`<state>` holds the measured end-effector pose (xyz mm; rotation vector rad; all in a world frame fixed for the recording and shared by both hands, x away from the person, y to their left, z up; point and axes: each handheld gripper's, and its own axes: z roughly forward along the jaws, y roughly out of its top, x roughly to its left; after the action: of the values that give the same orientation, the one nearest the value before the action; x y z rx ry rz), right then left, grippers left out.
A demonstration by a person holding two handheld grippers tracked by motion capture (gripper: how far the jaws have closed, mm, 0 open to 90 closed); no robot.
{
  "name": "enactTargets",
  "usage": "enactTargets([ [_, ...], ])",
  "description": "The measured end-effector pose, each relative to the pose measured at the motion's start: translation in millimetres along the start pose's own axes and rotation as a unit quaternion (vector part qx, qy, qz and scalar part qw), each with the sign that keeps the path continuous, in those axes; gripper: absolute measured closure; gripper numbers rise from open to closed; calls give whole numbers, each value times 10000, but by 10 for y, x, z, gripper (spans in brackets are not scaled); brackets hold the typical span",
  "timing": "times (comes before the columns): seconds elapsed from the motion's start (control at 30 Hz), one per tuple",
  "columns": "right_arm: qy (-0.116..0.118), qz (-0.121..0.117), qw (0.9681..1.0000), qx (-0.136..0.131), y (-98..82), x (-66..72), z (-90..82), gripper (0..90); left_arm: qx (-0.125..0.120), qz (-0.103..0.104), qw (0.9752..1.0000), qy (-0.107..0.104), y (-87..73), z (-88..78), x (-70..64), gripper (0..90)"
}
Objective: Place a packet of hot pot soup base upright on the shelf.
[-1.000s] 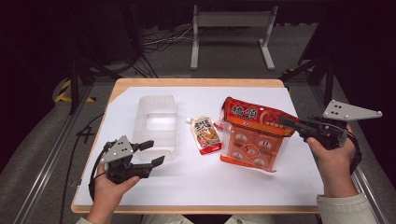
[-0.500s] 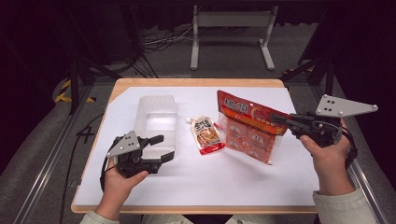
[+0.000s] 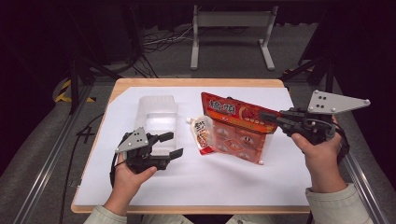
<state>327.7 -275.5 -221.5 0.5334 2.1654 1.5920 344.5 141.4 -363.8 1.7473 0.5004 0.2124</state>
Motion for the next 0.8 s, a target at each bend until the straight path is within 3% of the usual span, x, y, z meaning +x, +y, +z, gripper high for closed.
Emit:
enactTargets([
  [0.27,254,-94,9996,-80,65,81,103,900,52,3,9999,-137,73,100,-6,317],
  [0.4,341,-122,9993,-96,84,123,153,900,111,53,9999,-7,95,143,7,302],
  [0.8,661,-165,9973,-273,119,216,295,900,25,82,9999,-125,113,231,35,262],
])
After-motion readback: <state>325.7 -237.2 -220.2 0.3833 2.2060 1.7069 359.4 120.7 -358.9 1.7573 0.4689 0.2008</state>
